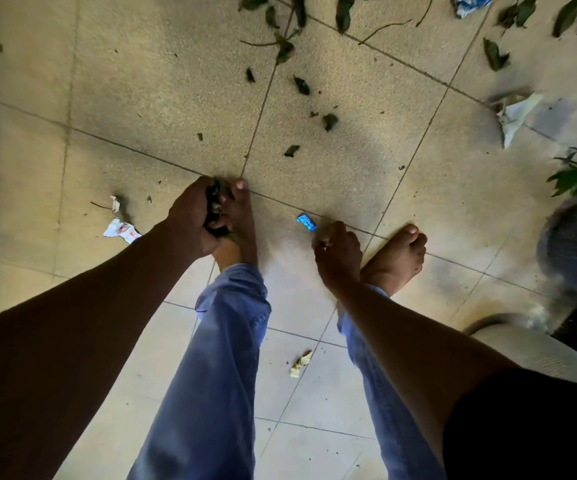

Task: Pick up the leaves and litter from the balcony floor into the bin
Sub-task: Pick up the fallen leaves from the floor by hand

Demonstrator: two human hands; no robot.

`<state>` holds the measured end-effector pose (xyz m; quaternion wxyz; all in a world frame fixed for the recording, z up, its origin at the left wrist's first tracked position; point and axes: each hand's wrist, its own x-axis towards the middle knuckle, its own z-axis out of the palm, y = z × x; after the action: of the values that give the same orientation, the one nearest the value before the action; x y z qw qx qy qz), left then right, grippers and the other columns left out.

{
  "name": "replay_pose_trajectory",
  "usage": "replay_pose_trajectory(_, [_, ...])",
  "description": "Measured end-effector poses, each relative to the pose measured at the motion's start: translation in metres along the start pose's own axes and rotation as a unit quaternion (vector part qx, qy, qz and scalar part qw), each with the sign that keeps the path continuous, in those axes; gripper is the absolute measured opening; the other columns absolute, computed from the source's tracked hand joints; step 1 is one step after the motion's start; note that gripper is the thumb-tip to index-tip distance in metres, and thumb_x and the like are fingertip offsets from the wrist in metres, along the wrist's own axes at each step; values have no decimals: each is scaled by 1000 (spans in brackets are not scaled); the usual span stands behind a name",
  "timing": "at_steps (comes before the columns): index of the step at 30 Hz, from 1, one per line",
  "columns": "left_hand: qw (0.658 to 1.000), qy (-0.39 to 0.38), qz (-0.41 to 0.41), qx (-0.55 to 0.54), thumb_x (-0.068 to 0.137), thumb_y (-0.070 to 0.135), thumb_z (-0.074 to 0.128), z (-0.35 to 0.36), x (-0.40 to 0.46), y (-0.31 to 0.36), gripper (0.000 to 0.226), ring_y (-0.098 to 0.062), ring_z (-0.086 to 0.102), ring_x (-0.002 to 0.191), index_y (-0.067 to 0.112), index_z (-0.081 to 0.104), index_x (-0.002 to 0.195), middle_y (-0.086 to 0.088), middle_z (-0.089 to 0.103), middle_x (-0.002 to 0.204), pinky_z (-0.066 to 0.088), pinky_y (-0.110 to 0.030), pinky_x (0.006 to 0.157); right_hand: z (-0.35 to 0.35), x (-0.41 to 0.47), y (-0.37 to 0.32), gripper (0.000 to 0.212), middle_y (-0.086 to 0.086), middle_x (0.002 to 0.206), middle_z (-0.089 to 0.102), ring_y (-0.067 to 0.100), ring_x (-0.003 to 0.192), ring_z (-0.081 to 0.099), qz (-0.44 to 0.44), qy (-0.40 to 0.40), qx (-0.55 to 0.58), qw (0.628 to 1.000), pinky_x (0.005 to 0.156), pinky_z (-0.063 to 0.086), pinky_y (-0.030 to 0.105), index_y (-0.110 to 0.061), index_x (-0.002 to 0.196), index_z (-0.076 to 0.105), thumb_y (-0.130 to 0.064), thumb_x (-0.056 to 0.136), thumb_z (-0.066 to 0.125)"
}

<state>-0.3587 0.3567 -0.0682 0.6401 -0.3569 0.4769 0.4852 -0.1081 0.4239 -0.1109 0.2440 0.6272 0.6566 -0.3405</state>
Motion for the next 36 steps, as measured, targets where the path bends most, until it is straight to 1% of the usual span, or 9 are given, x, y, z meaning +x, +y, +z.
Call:
replay_pose_trajectory(3, [1000,14,2,-10,97,15,34,-4,4,5,36,-5,29,32,17,50,64,6,47,53,19,-14,31,-3,12,-9,19,12,102,72,35,99,66,9,14,-7,1000,79,51,34,-13,104,71,-22,94,58])
replay_pose_trajectory(6, [1000,21,0,-21,98,20,39,-3,8,8,28,-5,32,33,17,44,70,5,43,54,25,-17,28,-22,21,-35,12,9,94,75,29,92,70,-15,79,67,994,76,50,30,-14,95,72,-15,89,62])
replay_pose_trajectory(10, [999,6,-12,-48,97,22,42,13,7,10,39,-3,31,32,16,51,59,6,43,50,20,-14,31,-45,42,-84,31,0,85,72,21,84,69,-137,67,125,980,73,50,29,-25,112,60,-14,86,70])
replay_pose_trajectory(15, [998,-3,-19,-66,101,25,39,25,6,15,36,-2,33,31,22,37,66,5,44,52,17,-13,32,-46,81,-118,38,3,107,72,28,101,66,-226,54,37,972,83,54,38,-25,126,57,-14,90,65])
replay_pose_trajectory(19, [995,8,-22,-100,102,26,42,24,4,26,46,-3,32,31,20,42,57,3,42,49,15,-13,34,-38,95,-117,11,9,96,66,32,90,65,-264,50,-39,962,75,53,40,-19,100,63,-14,91,61])
replay_pose_trajectory(24, [993,27,-19,-113,103,28,45,18,10,30,35,-4,35,33,20,40,69,3,44,54,21,-15,29,-44,97,-121,8,3,87,69,25,85,65,-234,93,41,967,72,49,35,-16,88,67,-7,86,67])
replay_pose_trajectory(27, [994,29,-16,-107,103,27,42,19,11,29,35,-4,34,32,19,39,69,2,45,51,19,-14,29,-51,98,-134,12,1,87,68,24,84,64,-274,104,68,954,67,47,33,-14,96,63,-9,87,69])
replay_pose_trajectory(31, [995,25,-21,-97,103,28,43,15,17,26,32,-4,34,32,19,39,72,3,43,52,21,-15,27,-46,103,-166,38,-1,82,61,19,80,62,-331,70,94,936,68,51,32,-16,123,58,-8,88,69])
replay_pose_trajectory(36, [995,53,-13,-84,101,29,48,6,20,37,32,-5,33,32,19,39,72,3,40,58,23,-18,26,-30,117,-213,41,7,102,69,24,98,65,-341,54,59,937,80,51,32,-22,130,62,-12,90,69])
